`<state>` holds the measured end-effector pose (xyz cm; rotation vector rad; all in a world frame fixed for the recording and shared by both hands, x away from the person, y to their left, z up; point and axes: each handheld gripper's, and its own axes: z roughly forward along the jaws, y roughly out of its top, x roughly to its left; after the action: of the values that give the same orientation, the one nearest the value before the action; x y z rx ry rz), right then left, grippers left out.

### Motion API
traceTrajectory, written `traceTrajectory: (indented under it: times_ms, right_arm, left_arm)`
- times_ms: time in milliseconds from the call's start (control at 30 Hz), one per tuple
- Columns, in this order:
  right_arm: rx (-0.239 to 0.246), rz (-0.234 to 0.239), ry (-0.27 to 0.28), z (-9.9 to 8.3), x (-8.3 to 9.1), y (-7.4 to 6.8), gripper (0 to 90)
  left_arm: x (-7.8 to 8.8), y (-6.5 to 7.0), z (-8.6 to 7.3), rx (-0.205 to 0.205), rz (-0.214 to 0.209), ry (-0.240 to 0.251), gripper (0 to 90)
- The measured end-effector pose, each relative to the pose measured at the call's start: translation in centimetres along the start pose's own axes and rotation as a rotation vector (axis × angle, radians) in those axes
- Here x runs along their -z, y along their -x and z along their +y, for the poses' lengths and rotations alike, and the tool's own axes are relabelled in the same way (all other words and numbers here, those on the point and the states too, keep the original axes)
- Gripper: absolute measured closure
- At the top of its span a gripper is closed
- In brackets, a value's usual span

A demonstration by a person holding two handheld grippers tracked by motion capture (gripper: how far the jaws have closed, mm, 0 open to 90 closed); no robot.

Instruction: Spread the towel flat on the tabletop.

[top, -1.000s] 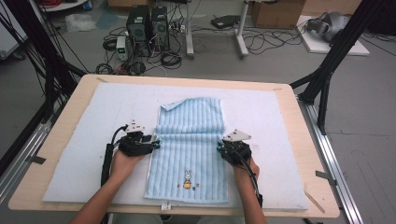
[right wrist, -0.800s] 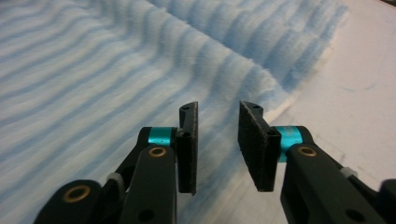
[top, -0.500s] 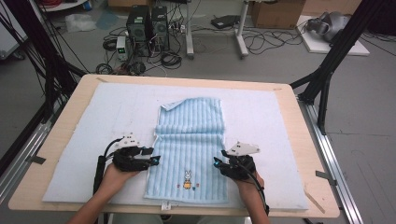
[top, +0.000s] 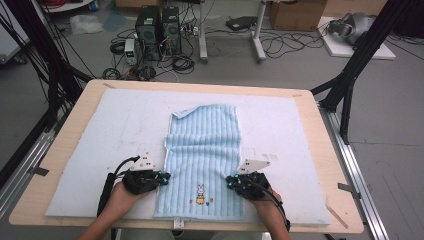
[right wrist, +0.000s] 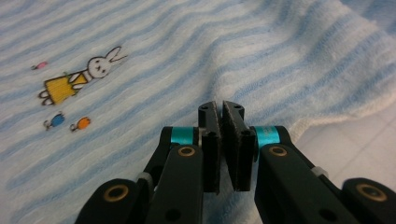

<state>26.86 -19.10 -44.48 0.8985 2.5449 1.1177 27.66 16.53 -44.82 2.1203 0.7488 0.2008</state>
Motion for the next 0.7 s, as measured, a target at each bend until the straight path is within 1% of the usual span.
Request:
traceTrajectory:
  times_ms: [100, 167, 300, 400, 433, 467, 500, 533, 567, 600, 633, 667, 700]
  right_arm:
    - [0.003, 0.038, -0.003, -0.4, 0.5, -0.4, 85.7]
    - [0.003, 0.057, -0.008, -0.7, 0.8, -0.7, 85.6]
    - [0.021, 0.092, -0.023, -1.1, 1.3, -1.4, 85.5]
    - [0.029, 0.117, -0.033, -1.5, 1.8, -1.9, 84.5]
    - [0.033, 0.13, -0.038, -1.7, 2.1, -2.2, 83.0]
    - [0.039, 0.13, -0.037, -1.8, 2.2, -2.3, 79.9]
    - [0.042, 0.126, -0.035, -1.9, 2.3, -2.5, 77.6]
    - [0.035, 0.125, -0.028, -1.9, 2.4, -2.5, 73.6]
    - [0.027, 0.114, -0.017, -1.8, 2.5, -2.4, 68.9]
    - [0.01, 0.1, 0.007, -1.6, 2.5, -2.3, 64.9]
    - [-0.014, 0.085, 0.034, -1.3, 2.6, -2.1, 60.7]
    - [-0.04, 0.065, 0.064, -1.0, 2.6, -1.8, 56.6]
    - [-0.05, 0.05, 0.082, -0.8, 2.5, -1.7, 56.3]
  left_arm:
    - [0.5, 0.5, -0.4, 0.004, -0.032, -0.007, 87.4]
    - [0.8, 0.9, -0.7, -0.002, -0.056, -0.013, 87.4]
    - [1.6, 1.7, -1.4, 0.002, -0.095, -0.024, 87.4]
    - [2.1, 2.3, -1.8, -0.003, -0.121, -0.036, 87.4]
    - [2.2, 2.4, -1.9, 0.0, -0.124, -0.038, 87.3]
    - [2.3, 2.4, -1.9, 0.01, -0.12, -0.035, 86.7]
    - [2.4, 2.5, -1.8, 0.029, -0.107, -0.024, 84.9]
    - [2.5, 2.4, -1.6, 0.038, -0.092, -0.01, 80.2]
    - [2.6, 2.4, -1.3, 0.048, -0.07, 0.01, 73.3]
    - [2.7, 2.2, -1.0, 0.058, -0.043, 0.035, 65.2]
    - [2.8, 1.9, -0.6, 0.082, -0.027, 0.077, 61.4]
    - [2.8, 1.6, -0.3, 0.091, -0.021, 0.095, 60.7]
    - [2.8, 1.3, 0.0, 0.098, -0.011, 0.115, 59.6]
